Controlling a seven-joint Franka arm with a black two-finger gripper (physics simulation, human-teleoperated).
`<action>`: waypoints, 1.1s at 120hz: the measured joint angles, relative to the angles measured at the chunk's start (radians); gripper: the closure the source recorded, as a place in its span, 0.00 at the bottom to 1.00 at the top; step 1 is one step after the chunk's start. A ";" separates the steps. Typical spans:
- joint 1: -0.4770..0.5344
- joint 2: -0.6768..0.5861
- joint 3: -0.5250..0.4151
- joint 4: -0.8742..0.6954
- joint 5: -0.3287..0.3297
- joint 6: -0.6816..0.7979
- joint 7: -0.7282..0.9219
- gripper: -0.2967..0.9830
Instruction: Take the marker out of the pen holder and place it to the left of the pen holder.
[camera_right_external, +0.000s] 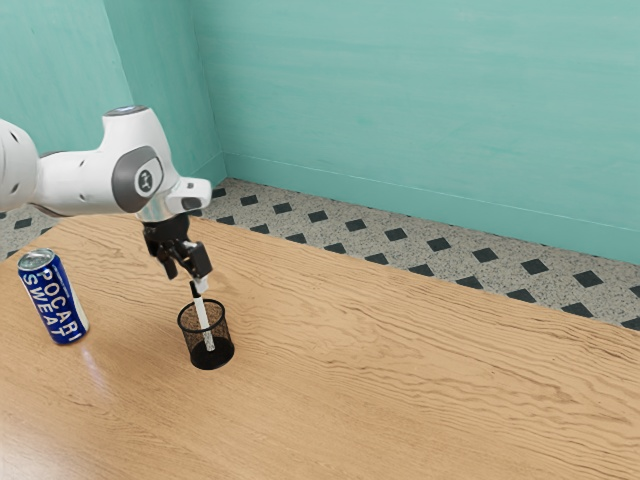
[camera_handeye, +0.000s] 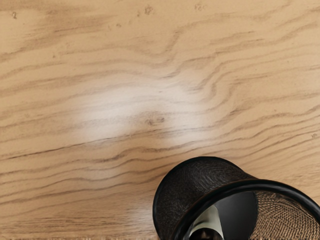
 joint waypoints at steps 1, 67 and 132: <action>0.000 0.000 0.000 0.000 0.000 0.000 -0.001 0.27; -0.005 0.012 -0.013 0.015 -0.002 -0.007 -0.054 0.47; -0.006 0.020 -0.013 0.015 -0.002 -0.007 -0.100 0.62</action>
